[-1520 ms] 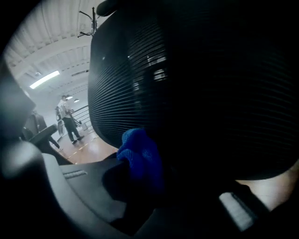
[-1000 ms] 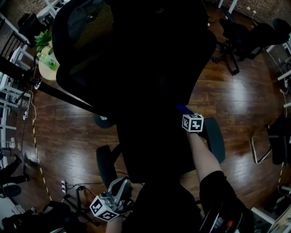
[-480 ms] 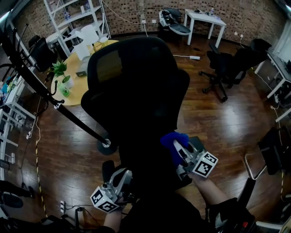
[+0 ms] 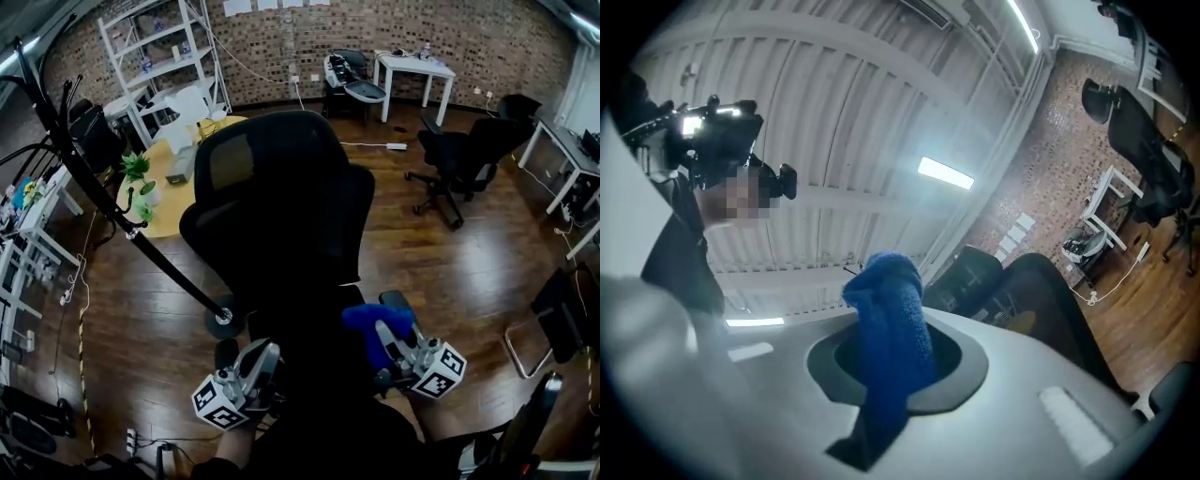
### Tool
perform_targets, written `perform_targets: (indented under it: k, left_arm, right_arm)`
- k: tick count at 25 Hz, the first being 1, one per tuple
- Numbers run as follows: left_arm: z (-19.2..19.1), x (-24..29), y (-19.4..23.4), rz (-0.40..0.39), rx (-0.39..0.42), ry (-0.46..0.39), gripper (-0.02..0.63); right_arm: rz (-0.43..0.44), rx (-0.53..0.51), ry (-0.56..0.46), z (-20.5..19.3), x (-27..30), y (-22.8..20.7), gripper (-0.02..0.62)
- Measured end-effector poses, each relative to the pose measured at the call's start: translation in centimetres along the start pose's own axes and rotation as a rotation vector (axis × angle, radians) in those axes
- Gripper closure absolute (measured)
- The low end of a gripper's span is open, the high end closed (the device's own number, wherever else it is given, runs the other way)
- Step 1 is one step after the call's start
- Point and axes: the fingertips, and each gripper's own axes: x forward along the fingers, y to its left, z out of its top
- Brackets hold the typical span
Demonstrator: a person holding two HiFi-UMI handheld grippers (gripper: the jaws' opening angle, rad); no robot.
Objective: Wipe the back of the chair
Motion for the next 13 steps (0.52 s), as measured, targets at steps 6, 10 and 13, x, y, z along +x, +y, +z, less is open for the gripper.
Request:
perform_targets:
  k: [6, 10, 13]
  left_arm:
    - [0.0, 0.2, -1.0, -0.012, 0.021, 0.000, 0.617]
    - [0.3, -0.3, -0.8, 0.007, 0.027, -0.005, 0.617]
    - [0.6, -0.8, -1.0, 0.011, 0.033, -0.008, 0.617]
  right_arm:
    - [0.054, -0.007, 0.026, -0.5, 0.7, 1.0, 0.558]
    - [0.056, -0.003, 0.044, -1.0, 1.2, 0.8, 0.558]
    - [0.065, -0.006, 0.051, -1.4, 1.6, 1.0, 0.558]
